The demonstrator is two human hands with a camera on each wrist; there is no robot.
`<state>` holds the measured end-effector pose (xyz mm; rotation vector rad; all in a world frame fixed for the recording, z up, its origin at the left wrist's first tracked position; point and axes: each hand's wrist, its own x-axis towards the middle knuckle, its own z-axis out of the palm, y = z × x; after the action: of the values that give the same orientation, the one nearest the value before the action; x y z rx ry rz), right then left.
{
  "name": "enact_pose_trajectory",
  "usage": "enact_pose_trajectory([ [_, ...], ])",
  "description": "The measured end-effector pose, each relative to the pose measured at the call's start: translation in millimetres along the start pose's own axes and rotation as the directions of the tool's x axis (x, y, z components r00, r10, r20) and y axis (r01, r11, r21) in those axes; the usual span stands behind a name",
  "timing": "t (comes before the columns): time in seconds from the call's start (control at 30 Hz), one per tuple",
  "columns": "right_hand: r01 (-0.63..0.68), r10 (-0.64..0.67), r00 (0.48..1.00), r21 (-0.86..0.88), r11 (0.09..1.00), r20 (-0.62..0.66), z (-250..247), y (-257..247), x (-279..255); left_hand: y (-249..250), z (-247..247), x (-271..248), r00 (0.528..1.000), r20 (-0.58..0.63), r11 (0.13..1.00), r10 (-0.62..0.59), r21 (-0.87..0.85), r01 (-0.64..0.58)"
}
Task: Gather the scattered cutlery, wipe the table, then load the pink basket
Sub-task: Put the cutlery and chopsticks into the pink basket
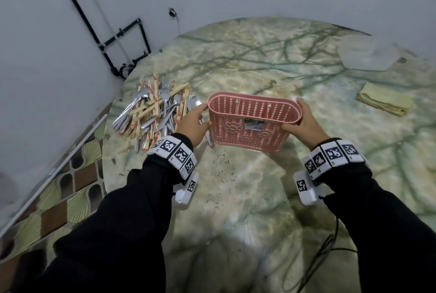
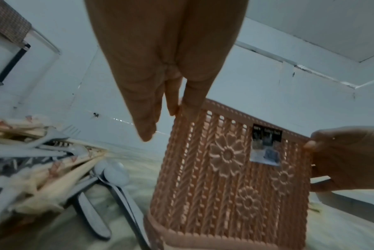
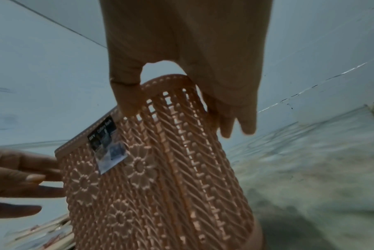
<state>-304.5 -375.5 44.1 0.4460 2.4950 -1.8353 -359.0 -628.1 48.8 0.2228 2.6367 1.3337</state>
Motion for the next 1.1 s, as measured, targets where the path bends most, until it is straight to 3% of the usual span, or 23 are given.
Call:
enact_pose_trajectory([
  [0.1,0.007,-0.002,0.982,0.024,1.0,-0.19,4.5,-13.2,-14.4,-4.9,-26.5,-4.7,0.999,-0.049,0.999,0.017,0.031,-0.015],
  [0.2,0.142,-0.153,0.927,-0.055,0.988,-0.342,16.3,-28.3,-32.4,-18.9,-62.5,-6.0,0.987,-0.158,0.998,-0.01,-0.063,0.0],
  [0.27,0.296,-0.289,0.859,-0.052,0.954,-0.423,33.5,-44.4,-42.8,-31.5,-84.4,-2.3,0.97,-0.238,0.989,-0.057,-0.148,0.022],
  [0.37,0.537,-0.415,0.767,0.135,0.833,-0.489,71.8,-76.3,-53.0,-48.9,-106.4,6.9,0.953,-0.281,0.981,-0.111,-0.182,0.061],
  [0.43,0.582,-0.441,0.769,0.221,0.783,-0.463,103.9,-90.1,-52.4,-56.4,-113.0,14.6,0.955,-0.276,0.99,-0.105,-0.122,0.074],
  [0.57,0.359,-0.318,0.921,0.179,0.916,-0.224,177.6,-90.7,-33.5,-62.0,-110.6,39.7,0.969,-0.243,0.997,-0.039,0.061,0.055],
  [0.67,0.148,-0.146,0.978,0.002,0.989,-0.151,221.4,-75.2,-3.7,-64.6,-101.9,62.0,0.98,-0.197,0.98,-0.003,0.193,0.042],
  [0.8,-0.111,0.081,0.982,-0.178,0.978,-0.168,250.2,-62.3,41.0,-71.3,-88.8,85.1,0.993,-0.118,0.863,0.011,0.502,0.05],
  [0.9,-0.199,0.138,0.967,-0.295,0.935,-0.214,259.9,-55.2,66.0,-77.9,-81.7,92.4,0.996,-0.083,0.755,-0.044,0.65,0.088],
  [1.03,-0.265,0.147,0.956,-0.535,0.802,-0.253,259.2,-47.0,89.0,-76.2,-67.5,92.0,0.993,-0.079,0.818,0.09,0.575,-0.028],
  [1.1,-0.309,0.223,0.951,-0.631,0.712,-0.214,255.9,-45.3,95.0,-69.2,-57.0,89.2,0.997,-0.008,0.877,0.072,0.476,-0.059],
])
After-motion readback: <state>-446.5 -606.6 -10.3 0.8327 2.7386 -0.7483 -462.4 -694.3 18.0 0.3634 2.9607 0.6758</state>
